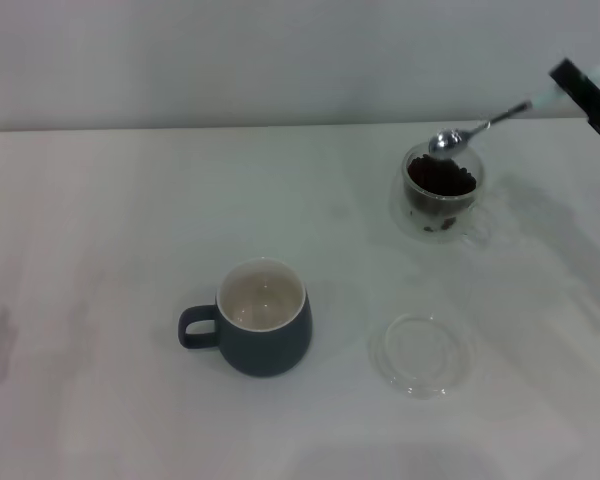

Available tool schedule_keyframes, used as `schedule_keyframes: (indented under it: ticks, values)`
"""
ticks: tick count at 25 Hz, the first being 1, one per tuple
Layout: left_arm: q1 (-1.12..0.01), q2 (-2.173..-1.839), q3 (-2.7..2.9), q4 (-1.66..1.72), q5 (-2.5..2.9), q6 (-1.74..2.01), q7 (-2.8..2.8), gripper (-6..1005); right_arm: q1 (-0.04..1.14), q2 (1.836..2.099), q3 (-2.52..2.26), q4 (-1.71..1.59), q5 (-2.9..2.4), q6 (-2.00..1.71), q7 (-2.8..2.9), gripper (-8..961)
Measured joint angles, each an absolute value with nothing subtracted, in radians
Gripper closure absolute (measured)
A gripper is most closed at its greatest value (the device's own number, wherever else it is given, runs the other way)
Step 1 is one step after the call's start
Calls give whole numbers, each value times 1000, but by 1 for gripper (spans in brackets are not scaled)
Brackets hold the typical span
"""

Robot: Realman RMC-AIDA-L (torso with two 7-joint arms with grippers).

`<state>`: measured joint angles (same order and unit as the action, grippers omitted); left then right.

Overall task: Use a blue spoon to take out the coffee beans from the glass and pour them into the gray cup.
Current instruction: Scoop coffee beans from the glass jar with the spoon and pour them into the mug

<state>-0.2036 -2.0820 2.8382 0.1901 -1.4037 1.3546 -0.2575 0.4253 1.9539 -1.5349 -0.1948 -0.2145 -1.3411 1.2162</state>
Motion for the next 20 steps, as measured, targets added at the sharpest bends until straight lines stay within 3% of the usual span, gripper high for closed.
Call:
schedule_keyframes:
  ticks: [13,20]
  values:
    - [-233,-2085,2834,198,-1407,1306,-251,210,533,1962,-1539,-199,-220,-1271,956,808]
    - [-225,-2086,2833,199,-1407,1304,-254,210,527,1963,-1543,-221,-241,-1218,868,808]
